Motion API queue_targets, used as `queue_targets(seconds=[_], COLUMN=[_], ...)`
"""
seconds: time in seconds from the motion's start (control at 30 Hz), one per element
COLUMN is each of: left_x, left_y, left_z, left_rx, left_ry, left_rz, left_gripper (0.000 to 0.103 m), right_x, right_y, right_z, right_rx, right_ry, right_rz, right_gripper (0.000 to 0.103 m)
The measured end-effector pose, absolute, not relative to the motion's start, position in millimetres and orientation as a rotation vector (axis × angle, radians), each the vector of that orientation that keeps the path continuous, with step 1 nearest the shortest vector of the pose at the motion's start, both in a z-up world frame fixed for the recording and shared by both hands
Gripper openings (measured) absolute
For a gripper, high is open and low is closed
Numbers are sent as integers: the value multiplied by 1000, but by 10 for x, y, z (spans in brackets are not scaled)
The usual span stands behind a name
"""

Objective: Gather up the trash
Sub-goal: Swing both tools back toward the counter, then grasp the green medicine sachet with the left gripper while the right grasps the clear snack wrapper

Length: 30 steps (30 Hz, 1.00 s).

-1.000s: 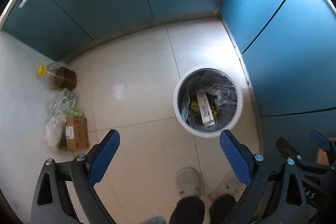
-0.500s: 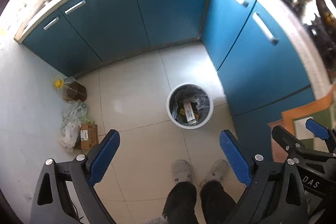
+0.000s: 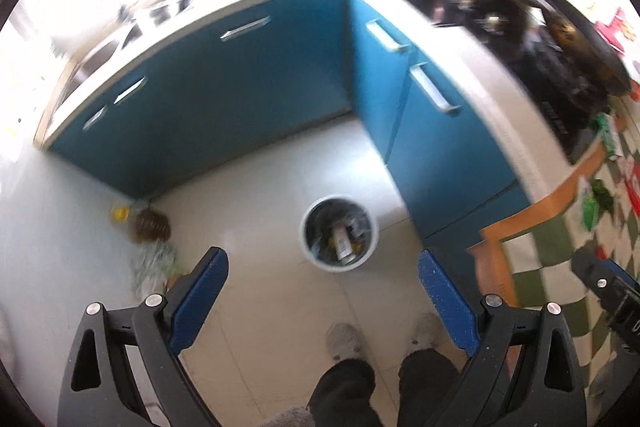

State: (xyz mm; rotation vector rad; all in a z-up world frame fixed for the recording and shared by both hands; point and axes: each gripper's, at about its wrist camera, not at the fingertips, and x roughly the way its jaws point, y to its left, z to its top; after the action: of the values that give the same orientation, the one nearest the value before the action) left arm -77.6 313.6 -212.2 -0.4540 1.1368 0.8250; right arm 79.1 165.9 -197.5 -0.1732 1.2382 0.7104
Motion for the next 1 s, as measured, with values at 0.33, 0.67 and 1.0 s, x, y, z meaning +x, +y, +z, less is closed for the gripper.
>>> queue_targets(seconds=[0.33, 0.67, 1.0], left_x=[1471, 2462, 2346], left_y=[2100, 1474, 1436], left_z=[-2553, -3247, -3019], left_rx=[-413, -345, -322], left_ry=[1286, 1414, 1382], left_rz=[479, 352, 402], left_gripper=[97, 56, 0], right_x=[2521, 3061, 3268], right_y=[-55, -318, -885], right_z=[-2525, -3006, -2823], right_rx=[-189, -288, -124], right_ry=[1293, 1314, 1342], right_rz=[335, 324, 361], right_gripper=[103, 44, 1])
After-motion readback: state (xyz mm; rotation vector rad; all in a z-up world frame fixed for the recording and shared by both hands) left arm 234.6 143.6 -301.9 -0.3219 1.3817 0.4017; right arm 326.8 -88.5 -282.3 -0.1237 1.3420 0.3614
